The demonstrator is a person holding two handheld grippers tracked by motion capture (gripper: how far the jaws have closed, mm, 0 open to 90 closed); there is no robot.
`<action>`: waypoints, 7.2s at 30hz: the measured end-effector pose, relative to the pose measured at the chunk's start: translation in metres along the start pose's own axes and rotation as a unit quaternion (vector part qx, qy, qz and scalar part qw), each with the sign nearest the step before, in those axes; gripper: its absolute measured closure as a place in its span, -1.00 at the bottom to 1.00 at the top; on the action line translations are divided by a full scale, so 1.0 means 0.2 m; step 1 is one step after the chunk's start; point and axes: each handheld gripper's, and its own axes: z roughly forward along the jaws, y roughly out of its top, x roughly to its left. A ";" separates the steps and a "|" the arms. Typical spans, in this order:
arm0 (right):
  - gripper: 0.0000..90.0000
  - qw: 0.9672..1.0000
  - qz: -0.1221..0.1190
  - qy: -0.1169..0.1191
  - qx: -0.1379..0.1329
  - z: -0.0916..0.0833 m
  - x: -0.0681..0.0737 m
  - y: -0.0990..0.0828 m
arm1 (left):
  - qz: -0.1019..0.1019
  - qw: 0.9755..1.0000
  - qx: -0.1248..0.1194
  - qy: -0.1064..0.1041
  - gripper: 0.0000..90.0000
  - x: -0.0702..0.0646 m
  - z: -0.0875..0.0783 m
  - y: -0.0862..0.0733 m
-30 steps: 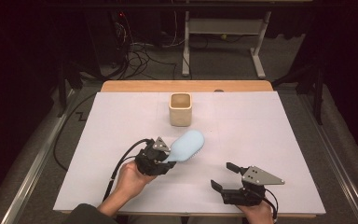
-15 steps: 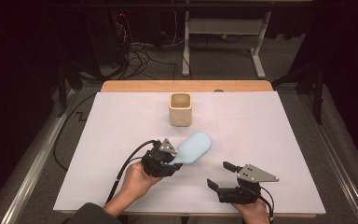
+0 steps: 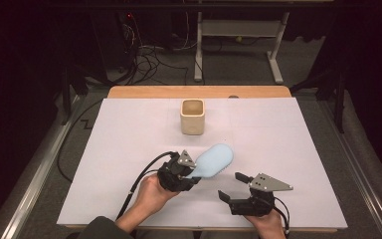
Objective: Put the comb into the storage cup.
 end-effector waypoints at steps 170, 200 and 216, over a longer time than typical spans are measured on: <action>0.20 0.988 0.090 0.113 0.045 0.14 -0.03 0.48 | -0.058 0.979 -0.177 0.088 -0.23 0.14 -0.36 -0.42; 0.19 0.989 0.092 0.093 0.065 0.10 -0.08 0.49 | -0.132 0.958 -0.214 0.137 -0.30 0.27 -0.43 -0.71; 0.18 0.990 0.100 0.078 0.060 0.05 -0.13 0.51 | -0.156 0.949 -0.220 0.167 -0.31 0.33 -0.43 -0.83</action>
